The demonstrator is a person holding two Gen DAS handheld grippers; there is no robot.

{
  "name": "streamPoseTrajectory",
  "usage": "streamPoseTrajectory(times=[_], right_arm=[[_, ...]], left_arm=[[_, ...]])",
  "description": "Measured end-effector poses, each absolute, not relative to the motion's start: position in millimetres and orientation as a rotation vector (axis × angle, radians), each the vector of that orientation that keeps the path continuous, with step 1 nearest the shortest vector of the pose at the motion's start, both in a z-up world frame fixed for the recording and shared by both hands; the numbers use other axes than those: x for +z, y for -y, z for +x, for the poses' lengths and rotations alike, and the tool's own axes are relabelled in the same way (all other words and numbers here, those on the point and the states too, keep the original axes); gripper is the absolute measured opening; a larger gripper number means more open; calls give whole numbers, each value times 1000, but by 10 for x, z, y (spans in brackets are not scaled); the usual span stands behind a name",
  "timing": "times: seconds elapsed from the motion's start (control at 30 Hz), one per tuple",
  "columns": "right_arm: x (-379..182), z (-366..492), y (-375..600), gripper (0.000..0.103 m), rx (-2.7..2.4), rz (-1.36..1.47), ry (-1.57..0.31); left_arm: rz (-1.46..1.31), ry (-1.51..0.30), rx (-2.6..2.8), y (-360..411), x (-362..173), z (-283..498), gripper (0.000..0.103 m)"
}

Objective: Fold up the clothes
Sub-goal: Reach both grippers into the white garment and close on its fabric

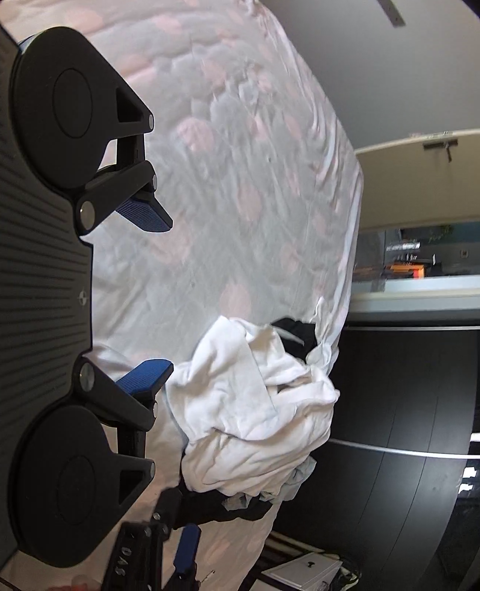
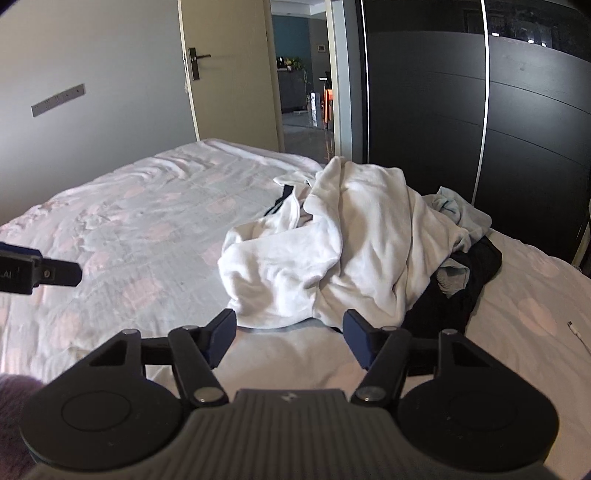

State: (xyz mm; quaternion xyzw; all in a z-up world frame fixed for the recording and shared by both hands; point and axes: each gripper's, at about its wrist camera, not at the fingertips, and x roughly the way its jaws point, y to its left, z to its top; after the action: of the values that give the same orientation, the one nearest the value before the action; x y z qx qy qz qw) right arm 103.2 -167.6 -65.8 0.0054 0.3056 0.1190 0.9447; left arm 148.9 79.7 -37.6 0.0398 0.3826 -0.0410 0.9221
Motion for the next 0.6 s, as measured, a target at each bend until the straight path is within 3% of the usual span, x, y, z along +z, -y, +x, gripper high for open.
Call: streamPoseTrajectory(times=[0.23, 0.37, 0.47, 0.53, 0.6], right_arm=[[-1040, 1531, 1553, 66, 198, -110, -704], [-1252, 1777, 1492, 65, 182, -183, -737], [-1378, 1948, 1442, 57, 171, -239, -750], [-1438, 2050, 1423, 55, 170, -256, -761], [-1485, 2145, 1409, 42, 171, -266, -775]], left_arm=[[51, -902, -205, -503, -834, 2231, 71], [-20, -979, -248, -403, -1169, 2564, 62], [-66, -1023, -255, -368, -1377, 2744, 57], [-97, -1049, -255, -367, -1488, 2826, 47], [-145, -1075, -250, -393, -1573, 2883, 33]])
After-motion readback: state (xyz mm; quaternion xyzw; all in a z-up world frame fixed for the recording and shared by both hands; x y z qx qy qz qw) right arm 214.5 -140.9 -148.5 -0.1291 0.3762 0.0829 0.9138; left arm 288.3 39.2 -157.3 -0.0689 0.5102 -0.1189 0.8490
